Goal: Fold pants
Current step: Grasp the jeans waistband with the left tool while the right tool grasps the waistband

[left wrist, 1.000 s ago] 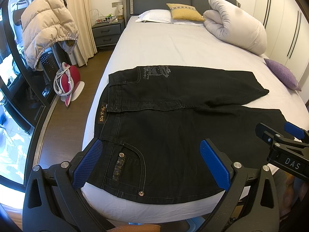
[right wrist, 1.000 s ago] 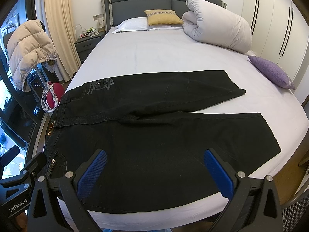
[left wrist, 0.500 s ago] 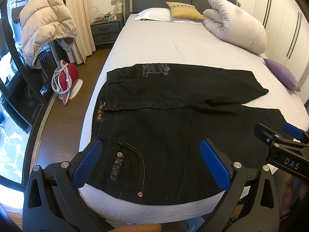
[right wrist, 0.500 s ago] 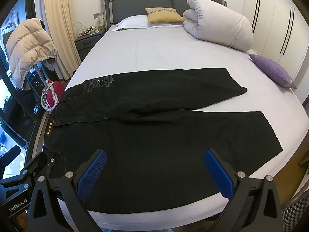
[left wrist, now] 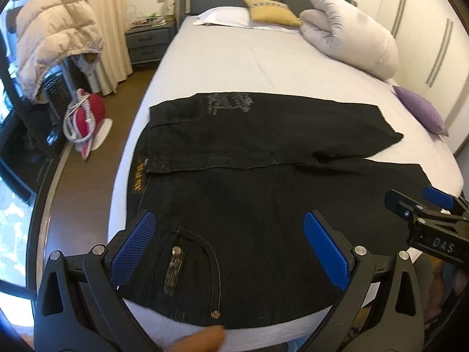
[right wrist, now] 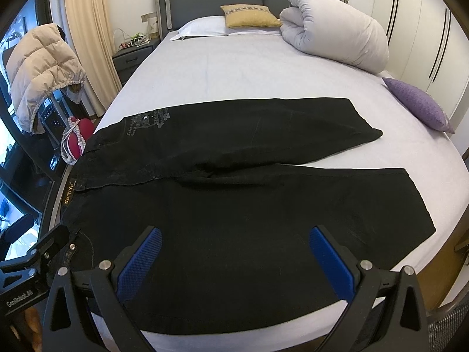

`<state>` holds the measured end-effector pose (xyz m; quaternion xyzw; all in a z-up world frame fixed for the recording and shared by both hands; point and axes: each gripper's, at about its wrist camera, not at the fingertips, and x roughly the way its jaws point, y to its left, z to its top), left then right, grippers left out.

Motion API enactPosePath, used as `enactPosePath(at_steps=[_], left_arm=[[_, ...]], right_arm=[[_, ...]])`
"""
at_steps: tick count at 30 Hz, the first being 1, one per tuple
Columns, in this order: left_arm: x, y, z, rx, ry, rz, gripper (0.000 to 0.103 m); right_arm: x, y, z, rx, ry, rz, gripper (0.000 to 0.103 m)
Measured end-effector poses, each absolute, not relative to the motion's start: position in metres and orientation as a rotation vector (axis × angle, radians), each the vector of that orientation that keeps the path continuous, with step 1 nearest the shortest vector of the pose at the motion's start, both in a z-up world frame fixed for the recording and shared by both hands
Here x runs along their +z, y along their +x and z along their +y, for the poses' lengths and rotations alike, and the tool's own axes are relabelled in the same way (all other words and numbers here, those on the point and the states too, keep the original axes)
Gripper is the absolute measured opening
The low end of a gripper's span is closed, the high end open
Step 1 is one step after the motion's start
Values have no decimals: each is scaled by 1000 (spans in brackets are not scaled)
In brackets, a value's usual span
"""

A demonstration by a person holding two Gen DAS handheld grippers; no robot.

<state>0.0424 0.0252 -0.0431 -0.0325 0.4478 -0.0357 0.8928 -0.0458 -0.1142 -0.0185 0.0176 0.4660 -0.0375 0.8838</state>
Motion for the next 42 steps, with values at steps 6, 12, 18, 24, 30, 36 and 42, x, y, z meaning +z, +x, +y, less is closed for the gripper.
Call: enactPosePath(at_steps=[6, 12, 18, 24, 30, 36, 42], left_arm=[[-48, 55, 21, -111, 7, 853, 103], [-59, 93, 32, -15, -7, 950, 103], [-68, 173, 42, -35, 201, 880, 103], [-94, 303, 68, -199, 283, 927, 96], [-146, 395, 79, -327, 354, 1107, 85], [-179, 439, 88, -430, 328, 1196, 79], [-198, 462, 93, -532, 294, 1284, 48]], right_arm=[[-27, -23, -120, -63, 54, 971, 103], [-36, 4, -128, -44, 72, 973, 103], [-41, 35, -143, 16, 81, 953, 103], [-44, 62, -158, 93, 107, 943, 103], [-56, 84, -160, 182, 114, 959, 103], [-72, 115, -148, 306, 53, 1012, 84], [-74, 141, -137, 382, 31, 1024, 68]])
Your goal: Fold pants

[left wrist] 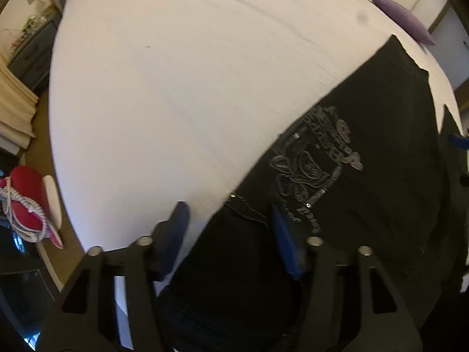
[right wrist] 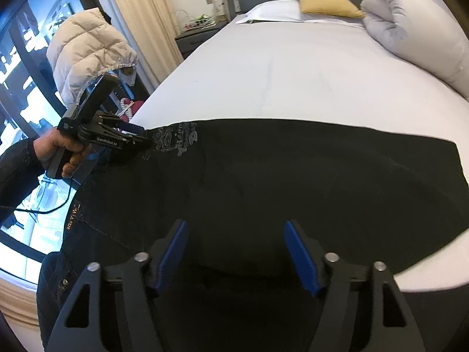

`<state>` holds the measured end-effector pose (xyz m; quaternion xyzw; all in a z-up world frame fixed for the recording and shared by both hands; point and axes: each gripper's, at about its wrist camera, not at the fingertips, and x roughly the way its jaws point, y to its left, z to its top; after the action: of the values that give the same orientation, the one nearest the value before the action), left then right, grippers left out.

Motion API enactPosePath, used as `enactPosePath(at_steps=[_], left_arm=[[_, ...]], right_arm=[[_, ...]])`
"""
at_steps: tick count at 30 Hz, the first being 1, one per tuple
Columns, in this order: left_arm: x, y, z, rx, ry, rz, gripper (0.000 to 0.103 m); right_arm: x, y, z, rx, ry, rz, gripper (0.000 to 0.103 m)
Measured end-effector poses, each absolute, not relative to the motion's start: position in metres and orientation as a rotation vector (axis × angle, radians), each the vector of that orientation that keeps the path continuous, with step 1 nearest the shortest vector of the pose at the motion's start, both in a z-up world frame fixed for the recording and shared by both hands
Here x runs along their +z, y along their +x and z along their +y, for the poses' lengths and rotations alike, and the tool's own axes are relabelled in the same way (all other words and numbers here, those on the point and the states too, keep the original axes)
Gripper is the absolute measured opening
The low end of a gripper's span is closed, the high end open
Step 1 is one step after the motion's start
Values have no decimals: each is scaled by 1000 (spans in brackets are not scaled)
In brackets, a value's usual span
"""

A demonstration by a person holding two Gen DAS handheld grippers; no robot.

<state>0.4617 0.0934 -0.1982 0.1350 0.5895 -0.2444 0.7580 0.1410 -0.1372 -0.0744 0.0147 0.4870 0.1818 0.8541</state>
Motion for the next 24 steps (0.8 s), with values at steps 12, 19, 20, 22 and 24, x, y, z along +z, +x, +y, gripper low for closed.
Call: enactPosePath(at_steps=[12, 19, 20, 22, 24], left_arm=[[-169, 430, 83, -476, 342, 1091, 7], [-142, 385, 91, -455, 382, 956, 6], [-139, 370, 88, -452, 389, 941, 6], [-139, 341, 92, -447, 410, 920, 6], [-142, 335, 93, -450, 418, 915, 6]], right_arm=[[-62, 220, -112, 553, -183, 991, 66], [-77, 275, -89, 651, -349, 1039, 62], [-81, 280, -86, 662, -374, 1050, 61], [-87, 290, -81, 688, -419, 1070, 61], [-93, 298, -75, 704, -472, 1085, 61]])
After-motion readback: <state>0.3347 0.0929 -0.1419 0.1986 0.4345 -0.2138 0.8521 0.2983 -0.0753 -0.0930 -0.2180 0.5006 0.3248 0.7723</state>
